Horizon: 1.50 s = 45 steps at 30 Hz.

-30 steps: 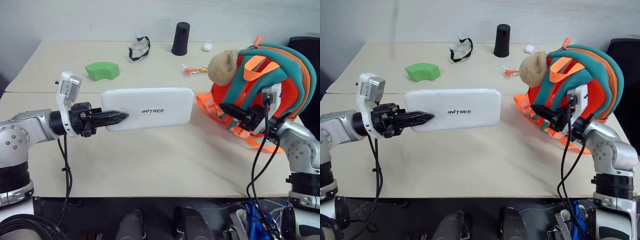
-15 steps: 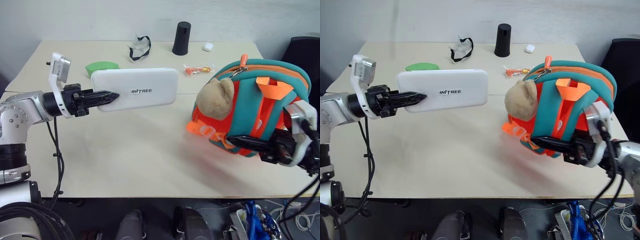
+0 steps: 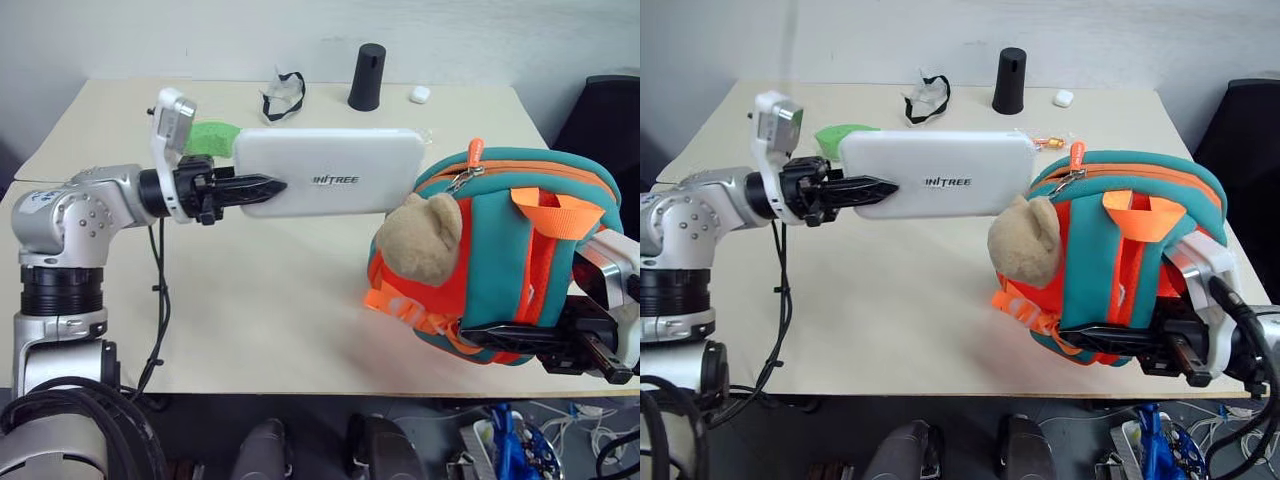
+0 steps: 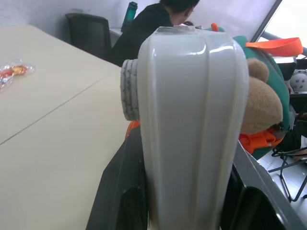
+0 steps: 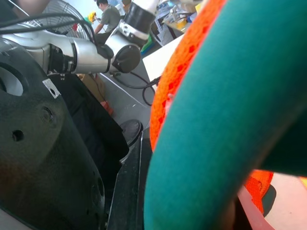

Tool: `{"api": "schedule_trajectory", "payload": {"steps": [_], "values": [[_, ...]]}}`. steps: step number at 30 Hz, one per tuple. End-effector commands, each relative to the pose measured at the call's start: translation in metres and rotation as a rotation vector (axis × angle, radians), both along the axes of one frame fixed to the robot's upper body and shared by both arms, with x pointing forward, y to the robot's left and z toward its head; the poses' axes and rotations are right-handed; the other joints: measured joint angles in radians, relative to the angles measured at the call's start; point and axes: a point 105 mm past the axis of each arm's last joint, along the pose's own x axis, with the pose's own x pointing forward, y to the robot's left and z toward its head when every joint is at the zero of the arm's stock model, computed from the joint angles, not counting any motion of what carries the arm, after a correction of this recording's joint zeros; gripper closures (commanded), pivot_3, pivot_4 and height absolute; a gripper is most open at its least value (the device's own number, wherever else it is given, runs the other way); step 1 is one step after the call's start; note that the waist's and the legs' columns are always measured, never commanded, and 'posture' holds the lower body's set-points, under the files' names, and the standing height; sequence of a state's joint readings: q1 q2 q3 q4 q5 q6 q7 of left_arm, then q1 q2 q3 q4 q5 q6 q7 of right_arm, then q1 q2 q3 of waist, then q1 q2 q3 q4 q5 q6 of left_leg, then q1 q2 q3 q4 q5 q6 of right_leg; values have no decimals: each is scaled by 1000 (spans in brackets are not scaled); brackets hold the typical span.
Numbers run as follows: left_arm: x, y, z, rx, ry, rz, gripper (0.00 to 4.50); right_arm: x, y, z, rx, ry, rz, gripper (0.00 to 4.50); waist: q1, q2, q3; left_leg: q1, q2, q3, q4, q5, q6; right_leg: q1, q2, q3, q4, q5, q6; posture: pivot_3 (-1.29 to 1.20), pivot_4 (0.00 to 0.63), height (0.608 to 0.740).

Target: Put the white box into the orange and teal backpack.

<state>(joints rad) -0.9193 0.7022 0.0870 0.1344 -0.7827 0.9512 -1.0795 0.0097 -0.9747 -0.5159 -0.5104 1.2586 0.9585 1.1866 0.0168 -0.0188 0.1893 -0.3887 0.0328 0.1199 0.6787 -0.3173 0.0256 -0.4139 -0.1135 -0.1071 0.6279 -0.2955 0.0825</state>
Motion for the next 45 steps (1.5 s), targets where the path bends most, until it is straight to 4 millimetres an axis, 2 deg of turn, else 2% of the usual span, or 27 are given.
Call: {"api": "schedule_trajectory", "payload": {"steps": [1, 8, 20, 24, 28, 32, 36, 42, 45], "values": [[-9, -13, 11, 26, -92, -91, 3220, -3, 5, 3, -15, -51, 34, 4491, 3, 0, 0, 0, 0, 0, 0, 0, 0, 0, 1, 0, 0, 0, 0, 0, 150, 740], [-5, -30, -13, 190, -173, -174, 3220, 2, 3, 0, -21, -64, 14, 4491, 11, 0, 0, 0, -1, 0, 1, 0, 1, 0, 2, 0, 0, 0, 0, 0, 150, 740], [3, -63, -15, 332, -356, -329, 3220, 6, 3, -10, -53, -73, -17, 4491, 11, 0, 0, -2, -2, 0, 3, -1, 4, 1, 2, -1, -1, 1, 2, 0, 150, 740], [8, -82, -8, 307, -396, -320, 3220, 6, 3, -12, -66, -73, -14, 4491, 10, 0, 0, -2, -2, 0, 3, -1, 5, 1, 2, -1, -1, 1, 2, 0, 150, 740], [12, -104, -15, 284, -416, -290, 3220, 6, 3, -13, -71, -77, -12, 4491, 10, -1, 0, -2, -2, 0, 3, -1, 5, 1, 2, -1, -1, 1, 3, 0, 150, 740], [13, -117, -20, 264, -417, -263, 3220, 6, 3, -13, -71, -82, -12, 4491, 8, -1, 0, -2, -2, 0, 4, -1, 5, 1, 2, -1, -1, 1, 3, 0, 150, 740], [6, -153, -33, 245, -404, -277, 3220, 5, 6, -13, -64, -87, -9, 4491, 9, -1, 0, -1, -2, 0, 4, -1, 5, 1, 2, -1, 0, 1, 3, 0, 150, 740], [7, -182, -49, 312, -411, -314, 3220, 3, 9, -14, -61, -92, -1, 4491, 11, -1, 0, -2, -3, 0, 4, -1, 6, 1, 1, -1, -1, 2, 3, 0, 150, 740], [11, -199, -50, 319, -411, -306, 3220, 1, 11, -15, -63, -94, 5, 4491, 11, -1, 0, -2, -3, 0, 4, -1, 6, 1, 1, -1, -1, 2, 3, 0, 150, 740]]}}
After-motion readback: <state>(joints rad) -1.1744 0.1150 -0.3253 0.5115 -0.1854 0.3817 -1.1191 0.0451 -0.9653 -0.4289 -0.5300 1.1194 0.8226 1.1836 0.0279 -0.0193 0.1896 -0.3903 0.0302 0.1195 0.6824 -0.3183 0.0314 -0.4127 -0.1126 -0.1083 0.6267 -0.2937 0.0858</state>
